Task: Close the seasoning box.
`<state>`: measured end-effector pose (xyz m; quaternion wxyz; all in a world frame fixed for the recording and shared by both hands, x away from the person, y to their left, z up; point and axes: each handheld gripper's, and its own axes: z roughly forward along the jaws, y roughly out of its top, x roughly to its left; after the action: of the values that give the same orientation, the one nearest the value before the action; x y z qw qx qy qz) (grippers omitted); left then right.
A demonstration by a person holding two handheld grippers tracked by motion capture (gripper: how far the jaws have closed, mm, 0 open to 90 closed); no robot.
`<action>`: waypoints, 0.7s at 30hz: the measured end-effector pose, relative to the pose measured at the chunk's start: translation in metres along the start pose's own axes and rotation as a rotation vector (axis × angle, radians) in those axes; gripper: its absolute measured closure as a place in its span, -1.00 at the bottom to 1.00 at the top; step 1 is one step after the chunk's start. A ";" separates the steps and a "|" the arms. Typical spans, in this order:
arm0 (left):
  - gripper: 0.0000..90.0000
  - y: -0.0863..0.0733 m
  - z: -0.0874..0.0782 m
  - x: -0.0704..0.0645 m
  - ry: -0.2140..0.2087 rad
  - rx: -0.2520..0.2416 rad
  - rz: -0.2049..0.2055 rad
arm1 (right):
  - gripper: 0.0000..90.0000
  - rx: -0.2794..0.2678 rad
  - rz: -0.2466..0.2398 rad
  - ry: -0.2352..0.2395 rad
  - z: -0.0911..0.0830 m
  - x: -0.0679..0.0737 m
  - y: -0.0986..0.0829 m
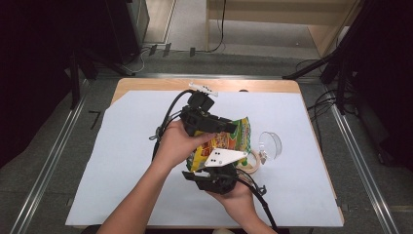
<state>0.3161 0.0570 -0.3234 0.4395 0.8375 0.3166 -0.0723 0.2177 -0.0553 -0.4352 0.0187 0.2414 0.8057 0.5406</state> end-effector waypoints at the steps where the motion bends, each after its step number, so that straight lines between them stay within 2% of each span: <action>1: 0.61 0.000 0.000 0.000 0.001 0.002 0.001 | 0.60 0.000 0.003 0.001 0.000 0.000 0.000; 13: 0.62 0.000 -0.001 -0.001 -0.004 -0.008 -0.001 | 0.60 0.000 -0.004 -0.003 0.000 0.000 0.000; 21: 0.62 0.000 0.001 -0.001 0.001 0.003 0.005 | 0.60 0.000 0.004 0.001 0.001 0.001 -0.001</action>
<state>0.3150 0.0561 -0.3236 0.4384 0.8388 0.3147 -0.0713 0.2171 -0.0547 -0.4361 0.0170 0.2428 0.8051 0.5409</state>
